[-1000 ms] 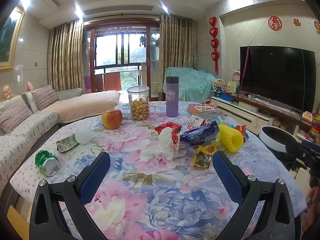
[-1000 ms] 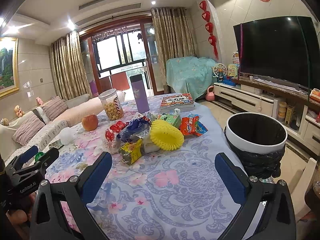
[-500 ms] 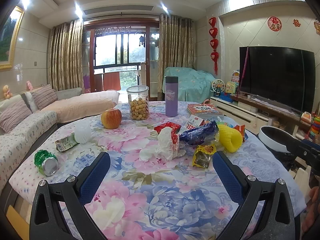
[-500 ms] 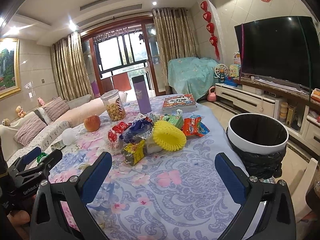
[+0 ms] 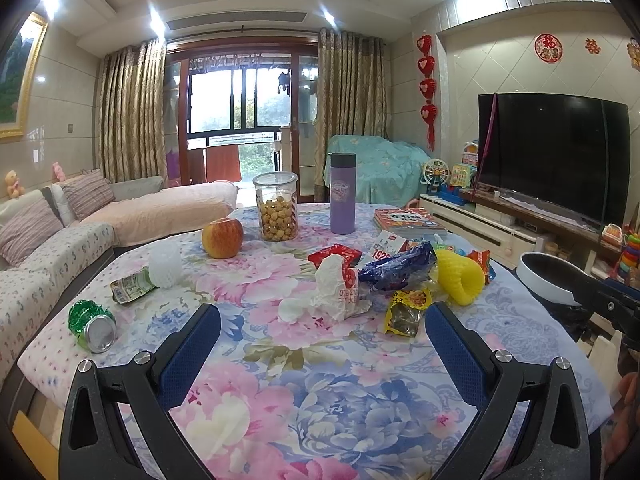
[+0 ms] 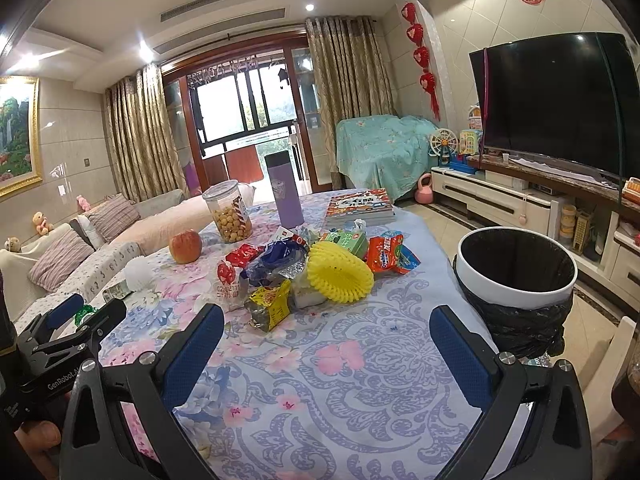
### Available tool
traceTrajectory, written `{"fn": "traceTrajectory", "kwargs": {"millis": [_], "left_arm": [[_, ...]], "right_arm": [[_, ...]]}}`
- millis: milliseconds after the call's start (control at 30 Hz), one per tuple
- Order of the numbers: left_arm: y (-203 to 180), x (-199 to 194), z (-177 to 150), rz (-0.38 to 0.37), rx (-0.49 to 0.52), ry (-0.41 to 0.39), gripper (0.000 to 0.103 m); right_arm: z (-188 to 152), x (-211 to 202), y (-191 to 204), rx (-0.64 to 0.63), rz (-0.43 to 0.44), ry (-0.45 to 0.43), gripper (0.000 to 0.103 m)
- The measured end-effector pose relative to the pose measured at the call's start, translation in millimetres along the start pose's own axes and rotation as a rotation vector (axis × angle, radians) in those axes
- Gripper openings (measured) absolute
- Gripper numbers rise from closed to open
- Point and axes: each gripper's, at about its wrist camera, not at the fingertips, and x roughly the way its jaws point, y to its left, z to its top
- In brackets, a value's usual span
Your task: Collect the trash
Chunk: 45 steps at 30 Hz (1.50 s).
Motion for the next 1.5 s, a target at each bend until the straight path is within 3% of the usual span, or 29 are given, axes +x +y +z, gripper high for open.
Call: {"fn": "traceTrajectory", "kwargs": {"millis": [467, 800, 900, 1067, 1167, 1500], "left_arm": [[6, 21, -3, -0.009, -0.01, 0.051, 0.102], [-2, 73, -3, -0.043, 0.028, 0.155, 0.098], [-5, 95, -2, -0.06, 0.037, 0.2, 0.091], [-12, 134, 3, -0.093, 0.039, 0.268, 0.082], [-18, 154, 6, -0.111, 0.054, 0.296, 0.08], [-38, 205, 9, -0.169, 0.083, 0.4, 0.064]], "right_arm": [[2, 14, -1, 0.008, 0.014, 0.023, 0.103], [6, 59, -15, 0.009, 0.017, 0.098, 0.102], [7, 78, -21, 0.006, 0.029, 0.136, 0.096], [9, 112, -34, 0.012, 0.032, 0.207, 0.074], [11, 133, -42, 0.021, 0.04, 0.243, 0.066], [18, 183, -51, -0.002, 0.084, 0.328, 0.06]]}}
